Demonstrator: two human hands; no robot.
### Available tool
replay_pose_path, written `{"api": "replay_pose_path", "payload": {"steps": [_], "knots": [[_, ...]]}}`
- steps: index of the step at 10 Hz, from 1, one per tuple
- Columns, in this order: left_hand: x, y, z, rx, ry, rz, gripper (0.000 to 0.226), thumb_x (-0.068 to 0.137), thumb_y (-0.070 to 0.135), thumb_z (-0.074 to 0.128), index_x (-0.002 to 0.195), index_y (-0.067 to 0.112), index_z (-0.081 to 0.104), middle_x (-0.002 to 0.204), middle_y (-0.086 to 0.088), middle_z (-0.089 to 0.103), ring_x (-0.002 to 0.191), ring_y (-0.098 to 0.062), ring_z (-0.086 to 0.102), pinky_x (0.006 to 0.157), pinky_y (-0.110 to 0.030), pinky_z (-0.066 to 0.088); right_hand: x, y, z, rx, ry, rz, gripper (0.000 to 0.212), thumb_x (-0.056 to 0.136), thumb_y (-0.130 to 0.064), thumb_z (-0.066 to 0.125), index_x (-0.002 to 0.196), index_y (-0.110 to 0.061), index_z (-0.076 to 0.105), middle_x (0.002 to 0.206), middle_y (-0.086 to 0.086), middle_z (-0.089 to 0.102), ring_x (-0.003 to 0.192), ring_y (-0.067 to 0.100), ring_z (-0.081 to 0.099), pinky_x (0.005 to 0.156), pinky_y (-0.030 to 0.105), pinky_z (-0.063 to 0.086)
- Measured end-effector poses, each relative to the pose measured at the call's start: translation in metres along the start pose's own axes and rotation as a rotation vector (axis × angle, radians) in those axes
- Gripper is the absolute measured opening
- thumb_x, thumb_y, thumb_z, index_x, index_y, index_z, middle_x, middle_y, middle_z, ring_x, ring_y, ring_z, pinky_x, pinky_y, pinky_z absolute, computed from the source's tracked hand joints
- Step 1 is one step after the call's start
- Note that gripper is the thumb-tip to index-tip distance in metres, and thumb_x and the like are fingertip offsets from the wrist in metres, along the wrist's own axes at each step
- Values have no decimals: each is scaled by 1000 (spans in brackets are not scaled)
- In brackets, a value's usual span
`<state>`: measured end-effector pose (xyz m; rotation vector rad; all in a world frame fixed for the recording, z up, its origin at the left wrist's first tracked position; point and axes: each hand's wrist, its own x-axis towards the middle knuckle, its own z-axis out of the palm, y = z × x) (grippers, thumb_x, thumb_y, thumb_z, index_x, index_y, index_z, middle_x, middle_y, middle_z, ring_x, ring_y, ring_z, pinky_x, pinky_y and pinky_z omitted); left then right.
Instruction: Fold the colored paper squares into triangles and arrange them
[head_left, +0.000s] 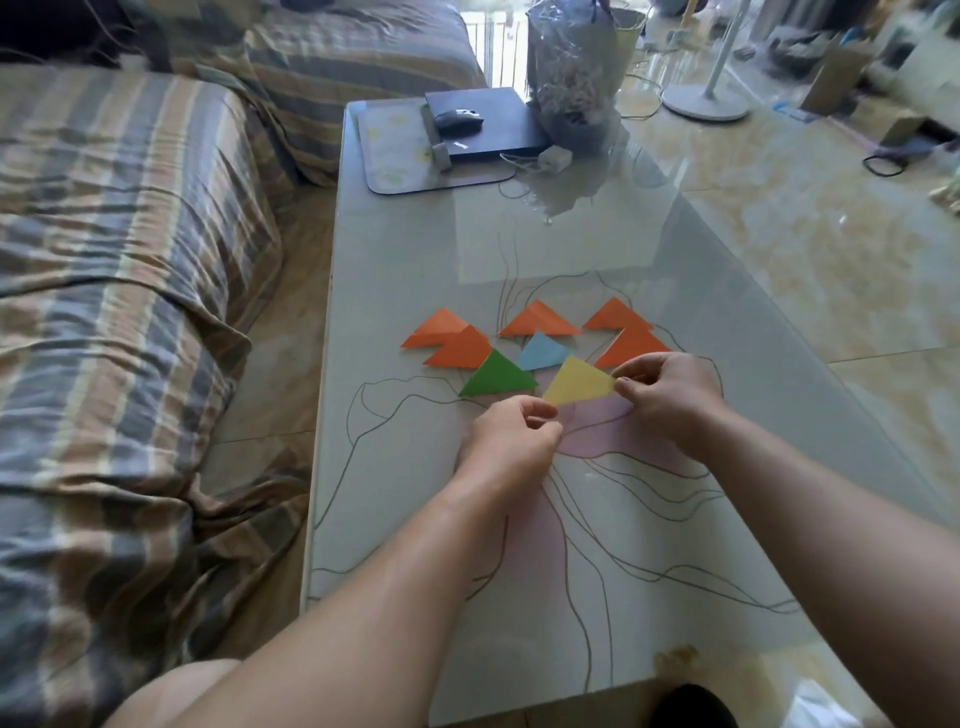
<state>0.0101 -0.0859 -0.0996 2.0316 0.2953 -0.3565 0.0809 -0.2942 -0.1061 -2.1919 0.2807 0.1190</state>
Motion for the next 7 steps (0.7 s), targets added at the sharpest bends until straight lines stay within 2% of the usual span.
{"api": "replay_pose_path", "payload": {"steps": [2, 5, 7], "knots": [[-3, -2, 6, 156, 33, 49, 24, 87, 45, 62, 109, 42, 71, 97, 25, 72, 101, -4, 66, 95, -31, 55, 3, 9, 2, 0, 135, -12, 3, 91, -23, 78, 88, -22, 79, 87, -8, 75, 89, 13, 70, 87, 31, 55], [-19, -1, 7, 247, 27, 167, 25, 93, 35, 62, 115, 34, 74, 106, 16, 73, 103, -7, 65, 94, -28, 54, -4, 9, -4, -12, 157, -14, 14, 93, -33, 76, 82, -24, 76, 82, -8, 73, 87, 18, 68, 79, 29, 50], [-39, -10, 6, 485, -59, 313, 26, 95, 29, 59, 116, 32, 74, 110, 8, 67, 106, -14, 62, 97, -32, 53, -24, 0, -23, 97, 181, -19, 25, 97, -44, 70, 86, -22, 75, 80, 5, 73, 83, 29, 70, 74, 36, 54]]}}
